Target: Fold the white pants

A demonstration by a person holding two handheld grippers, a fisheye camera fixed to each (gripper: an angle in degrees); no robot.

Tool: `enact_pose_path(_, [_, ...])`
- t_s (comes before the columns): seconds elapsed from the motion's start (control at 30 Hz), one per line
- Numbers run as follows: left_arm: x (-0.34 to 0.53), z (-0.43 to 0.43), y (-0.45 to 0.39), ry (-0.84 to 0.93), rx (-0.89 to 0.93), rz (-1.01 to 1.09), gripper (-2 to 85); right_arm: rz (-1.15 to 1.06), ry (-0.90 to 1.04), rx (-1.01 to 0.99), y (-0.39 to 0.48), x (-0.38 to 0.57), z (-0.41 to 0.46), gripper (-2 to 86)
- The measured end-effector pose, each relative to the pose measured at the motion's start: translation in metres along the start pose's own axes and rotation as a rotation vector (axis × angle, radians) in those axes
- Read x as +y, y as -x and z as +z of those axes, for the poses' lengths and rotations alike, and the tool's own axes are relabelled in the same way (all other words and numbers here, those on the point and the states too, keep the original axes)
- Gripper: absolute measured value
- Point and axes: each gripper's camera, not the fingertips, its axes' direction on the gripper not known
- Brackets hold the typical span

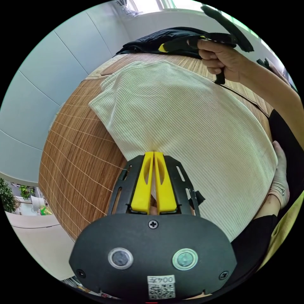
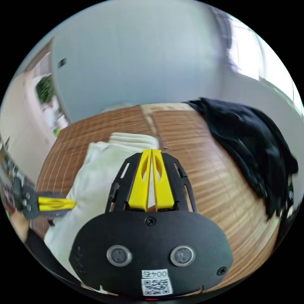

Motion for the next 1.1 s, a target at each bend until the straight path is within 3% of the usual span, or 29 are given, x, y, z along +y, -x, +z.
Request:
enact_pose_path(0.07, [0.001, 0.0, 0.003, 0.0, 0.001, 0.0, 0.1, -0.272, 0.06, -0.129, 0.067, -0.014, 0.007, 0.9])
enact_pose_path(0.17, [0.003, 0.001, 0.008, -0.005, 0.005, -0.006, 0.2, -0.458, 0.187, -0.202, 0.127, -0.033, 0.04, 5.4])
enact_pose_path(0.27, [0.004, 0.003, 0.009, -0.003, -0.004, -0.001, 0.2, -0.43, 0.405, -0.202, 0.14, -0.053, 0.095, 6.3])
enact_pose_path(0.43, [0.008, 0.006, 0.014, -0.005, 0.004, 0.001, 0.2, -0.348, 0.31, -0.198, 0.132, -0.076, 0.029, 9.5])
enact_pose_path(0.67, [0.018, 0.013, 0.01, -0.015, -0.019, 0.014, 0.2, -0.419, 0.46, -0.127, 0.13, 0.028, -0.1, 10.2])
enact_pose_path(0.83, [0.028, 0.019, -0.016, -0.036, -0.116, 0.075, 0.2, -0.433, 0.621, -0.132, 0.155, 0.11, -0.124, 8.4])
enact_pose_path(0.97, [0.047, 0.028, -0.041, -0.082, -0.215, 0.138, 0.5, -0.508, 0.48, -0.005, 0.183, 0.137, -0.133, 7.8])
enact_pose_path(1.1, [0.064, 0.034, -0.048, -0.109, -0.261, 0.044, 1.3, -0.547, 0.463, 0.01, 0.193, 0.132, -0.145, 7.8])
